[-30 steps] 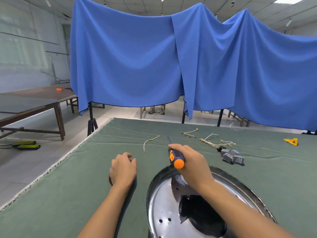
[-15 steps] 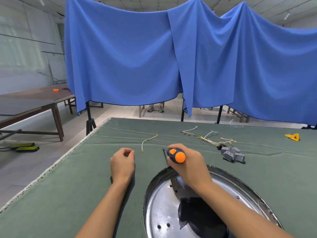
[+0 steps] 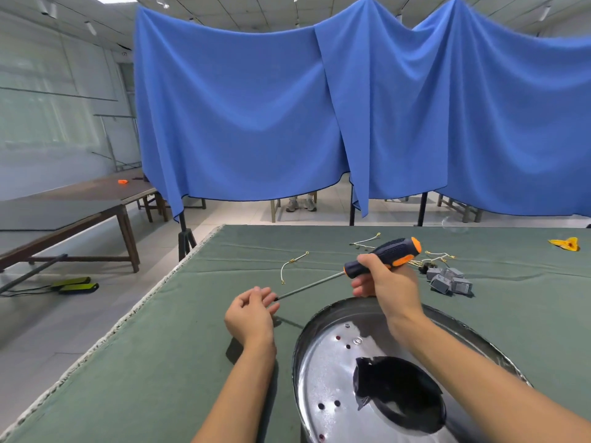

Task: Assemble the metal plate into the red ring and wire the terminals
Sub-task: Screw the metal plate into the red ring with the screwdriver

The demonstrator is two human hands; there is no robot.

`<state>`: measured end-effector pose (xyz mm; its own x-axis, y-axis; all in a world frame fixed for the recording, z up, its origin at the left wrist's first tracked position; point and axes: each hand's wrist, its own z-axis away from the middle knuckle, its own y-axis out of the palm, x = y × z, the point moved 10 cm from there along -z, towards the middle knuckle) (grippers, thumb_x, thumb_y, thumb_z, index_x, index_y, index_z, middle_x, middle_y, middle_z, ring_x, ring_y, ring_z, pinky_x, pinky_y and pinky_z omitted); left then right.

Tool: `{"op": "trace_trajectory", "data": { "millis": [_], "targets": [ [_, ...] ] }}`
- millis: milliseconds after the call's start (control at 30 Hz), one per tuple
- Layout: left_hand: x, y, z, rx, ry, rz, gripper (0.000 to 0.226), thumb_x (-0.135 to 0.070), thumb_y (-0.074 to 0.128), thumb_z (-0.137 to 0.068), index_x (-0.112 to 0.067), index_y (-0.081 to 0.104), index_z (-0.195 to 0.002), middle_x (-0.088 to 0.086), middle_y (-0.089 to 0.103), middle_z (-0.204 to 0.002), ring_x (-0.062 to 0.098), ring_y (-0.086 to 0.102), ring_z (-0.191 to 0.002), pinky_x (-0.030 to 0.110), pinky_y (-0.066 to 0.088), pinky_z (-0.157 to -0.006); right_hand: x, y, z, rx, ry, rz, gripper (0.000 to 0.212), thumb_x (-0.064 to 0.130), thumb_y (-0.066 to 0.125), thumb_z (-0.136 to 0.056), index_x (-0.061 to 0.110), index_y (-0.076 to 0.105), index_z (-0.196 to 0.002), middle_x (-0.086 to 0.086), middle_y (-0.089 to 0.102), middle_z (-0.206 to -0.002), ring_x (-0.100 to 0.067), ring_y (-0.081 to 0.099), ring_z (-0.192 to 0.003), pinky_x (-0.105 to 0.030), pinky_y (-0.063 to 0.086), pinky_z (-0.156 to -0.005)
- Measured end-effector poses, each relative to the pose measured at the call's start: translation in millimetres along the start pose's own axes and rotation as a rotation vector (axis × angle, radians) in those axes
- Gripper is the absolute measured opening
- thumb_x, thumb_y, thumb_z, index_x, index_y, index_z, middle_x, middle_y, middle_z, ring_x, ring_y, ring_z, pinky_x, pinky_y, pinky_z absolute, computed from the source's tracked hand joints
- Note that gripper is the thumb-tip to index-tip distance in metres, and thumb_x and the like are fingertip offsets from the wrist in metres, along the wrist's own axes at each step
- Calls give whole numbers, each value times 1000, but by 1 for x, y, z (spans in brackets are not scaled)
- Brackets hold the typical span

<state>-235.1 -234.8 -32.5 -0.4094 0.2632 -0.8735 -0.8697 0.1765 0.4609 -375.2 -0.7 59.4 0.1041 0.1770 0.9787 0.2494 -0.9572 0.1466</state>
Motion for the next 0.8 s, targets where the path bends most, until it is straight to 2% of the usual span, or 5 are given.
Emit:
{"op": "trace_trajectory", "data": {
  "millis": [133, 300, 400, 567, 800],
  "targets": [
    [9, -1, -3, -7, -179, 165, 17, 1, 49, -94, 12, 55, -106, 24, 63, -93, 33, 65, -79, 31, 58, -61, -3, -9, -1, -67, 46, -116, 18, 18, 65, -82, 6, 64, -69, -9, 64, -51, -17, 54, -37, -22, 49, -42],
    [14, 17, 4, 126, -366, 299, 14, 4, 47, -95, 6, 52, -81, 24, 63, -81, 29, 64, -67, 41, 58, -72, -4, -11, 0, -64, 62, -161, 17, 19, 66, -83, 6, 65, -72, -9, 65, -52, -15, 56, -38, -22, 51, -44],
    [20, 27, 8, 224, -447, 339, 15, 3, 44, -96, 4, 51, -82, 18, 68, -60, 25, 68, -52, 41, 53, -82, -4, -10, 0, -58, 63, -156, 16, 19, 66, -83, 6, 65, -74, -8, 66, -53, -15, 57, -39, -22, 52, -46],
    [22, 34, 12, 315, -498, 375, 18, 3, 43, -96, 4, 54, -81, 17, 69, -60, 24, 69, -52, 31, 58, -51, -4, -10, 0, -55, 60, -161, 17, 19, 65, -84, 5, 65, -74, -9, 65, -54, -16, 57, -40, -22, 51, -46],
    [20, 33, 15, 289, -506, 393, 19, 4, 43, -96, 4, 53, -80, 17, 68, -57, 23, 68, -48, 29, 57, -46, -5, -10, 1, -56, 67, -161, 17, 19, 65, -84, 6, 65, -73, -8, 65, -53, -16, 58, -40, -22, 51, -46]
  ]
}}
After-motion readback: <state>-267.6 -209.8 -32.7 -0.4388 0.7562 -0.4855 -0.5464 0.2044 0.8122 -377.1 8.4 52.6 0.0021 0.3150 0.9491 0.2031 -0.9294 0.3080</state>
